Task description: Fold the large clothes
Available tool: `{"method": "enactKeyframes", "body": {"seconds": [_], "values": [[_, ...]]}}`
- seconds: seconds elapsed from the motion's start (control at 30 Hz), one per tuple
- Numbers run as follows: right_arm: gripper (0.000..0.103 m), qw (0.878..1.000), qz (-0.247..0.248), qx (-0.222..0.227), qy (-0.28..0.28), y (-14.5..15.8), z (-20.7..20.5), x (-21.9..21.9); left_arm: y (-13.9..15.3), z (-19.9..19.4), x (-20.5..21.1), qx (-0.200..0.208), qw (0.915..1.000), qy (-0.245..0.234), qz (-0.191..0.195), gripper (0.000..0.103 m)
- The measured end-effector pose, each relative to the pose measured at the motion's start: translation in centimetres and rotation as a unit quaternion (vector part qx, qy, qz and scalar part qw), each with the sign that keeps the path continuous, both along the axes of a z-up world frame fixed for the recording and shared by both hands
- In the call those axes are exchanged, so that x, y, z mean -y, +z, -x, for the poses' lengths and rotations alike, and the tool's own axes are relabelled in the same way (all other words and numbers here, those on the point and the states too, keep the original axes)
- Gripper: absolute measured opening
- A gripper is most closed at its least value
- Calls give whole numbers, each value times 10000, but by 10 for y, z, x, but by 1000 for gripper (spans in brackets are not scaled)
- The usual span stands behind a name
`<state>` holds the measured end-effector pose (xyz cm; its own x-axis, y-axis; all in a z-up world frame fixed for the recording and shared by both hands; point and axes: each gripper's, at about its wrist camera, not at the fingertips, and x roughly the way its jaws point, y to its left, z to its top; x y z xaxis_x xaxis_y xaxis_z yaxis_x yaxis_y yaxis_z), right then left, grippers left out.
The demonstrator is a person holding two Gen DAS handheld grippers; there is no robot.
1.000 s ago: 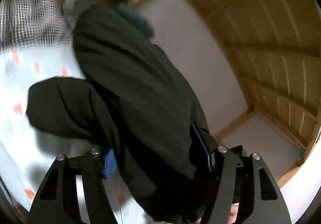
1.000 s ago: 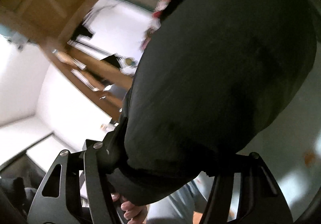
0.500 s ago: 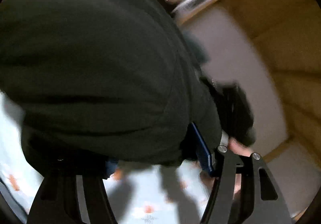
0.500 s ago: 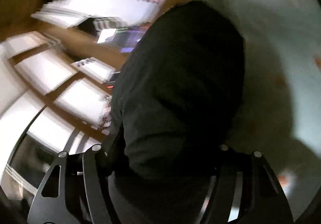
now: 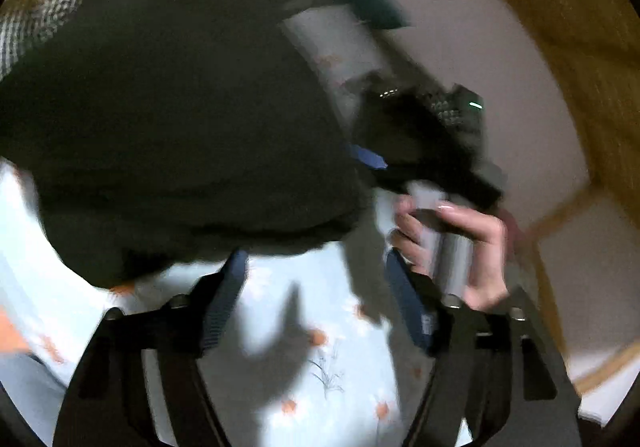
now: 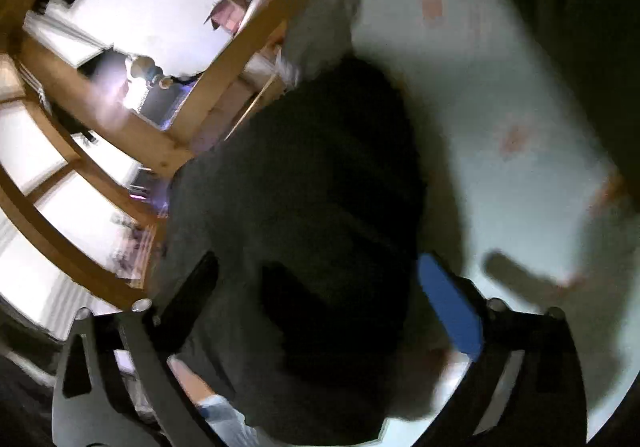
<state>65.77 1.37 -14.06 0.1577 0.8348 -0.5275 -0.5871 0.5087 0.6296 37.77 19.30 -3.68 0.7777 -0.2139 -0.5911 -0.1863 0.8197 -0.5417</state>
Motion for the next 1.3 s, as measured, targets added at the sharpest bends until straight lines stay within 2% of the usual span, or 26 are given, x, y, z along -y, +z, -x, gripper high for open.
{"method": "enactKeyframes", "body": {"seconds": [0.03, 0.07, 0.1, 0.13, 0.17, 0.23, 0.27, 0.3, 0.33, 0.37, 0.43, 0.47, 0.53, 0.6, 0.67, 0.8, 0.9, 0.93, 1.07, 1.23, 1.27, 1.3], "values": [[100, 9985, 104, 526, -129, 26, 11, 6, 31, 8, 3, 281, 9989, 34, -380, 93], [100, 9974, 136, 693, -152, 42, 14, 5, 59, 13, 1, 548, 9958, 147, -722, 97], [100, 9961, 168, 846, -184, 57, 20, 4, 71, 19, -2, 688, 9924, 259, -989, 97], [100, 9935, 307, 1051, -310, 72, 27, -1, 96, 16, -10, 792, 9849, 507, -1454, 97], [100, 9884, 591, 1304, -503, 84, 36, -9, 109, 15, -22, 792, 9783, 742, -1763, 97], [100, 9802, 1027, 1581, -602, 91, 50, -24, 116, -7, -41, 472, 9609, 1349, -2372, 97], [100, 9803, 1159, 1503, -545, 89, 55, -36, 110, -22, -55, 237, 9501, 1668, -2623, 97], [100, 9850, 1092, 1270, -403, 84, 58, -46, 102, -36, -68, 40, 9454, 1824, -2701, 97], [100, 9887, 1091, 1000, -215, 74, 60, -57, 81, -54, -86, -171, 9456, 1894, -2638, 97], [100, 9859, 1357, 950, -224, 66, 62, -68, 64, -67, -96, -436, 9466, 1855, -2599, 97], [99, 9708, 2133, 1063, -263, 44, 66, -90, 17, -82, -111, -1120, 9498, 1575, -2459, 98], [100, 9670, 2321, 1021, -252, 30, 65, -99, -1, -85, -115, -1134, 9493, 1552, -2488, 99], [100, 9587, 2529, 1245, -378, 13, 65, -109, -14, -86, -124, -958, 9491, 1544, -2573, 99], [101, 9501, 2731, 1441, -449, 3, 65, -118, -17, -90, -126, -969, 9472, 1557, -2630, 99], [101, 9437, 2851, 1602, -491, -3, 63, -131, -33, -100, -131, -985, 9465, 1598, -2624, 99], [101, 9473, 2815, 1474, -402, -16, 54, -133, -38, -102, -136, -929, 9498, 1593, -2527, 99], [101, 9474, 2847, 1412, -385, -20, 47, -137, -57, -108, -142, -1037, 9510, 1544, -2470, 99], [101, 9471, 2860, 1394, -424, -18, 46, -138, -56, -109, -143, -1067, 9513, 1519, -2462, 99], [100, 9446, 2906, 1429, -526, 5, 58, -127, -56, -106, -146, -1157, 9566, 1380, -2291, 99], [100, 9493, 2641, 1561, -683, 54, 102, -88, -20, -79, -118, -1461, 9414, 1524, -2629, 99], [100, 9499, 2600, 1587, -701, 59, 107, -83, -11, -72, -106, -1520, 9403, 1407, -2699, 99], [100, 9507, 2551, 1606, -724, 66, 116, -73, -4, -65, -97, -1481, 9441, 1263, -2661, 99]]}}
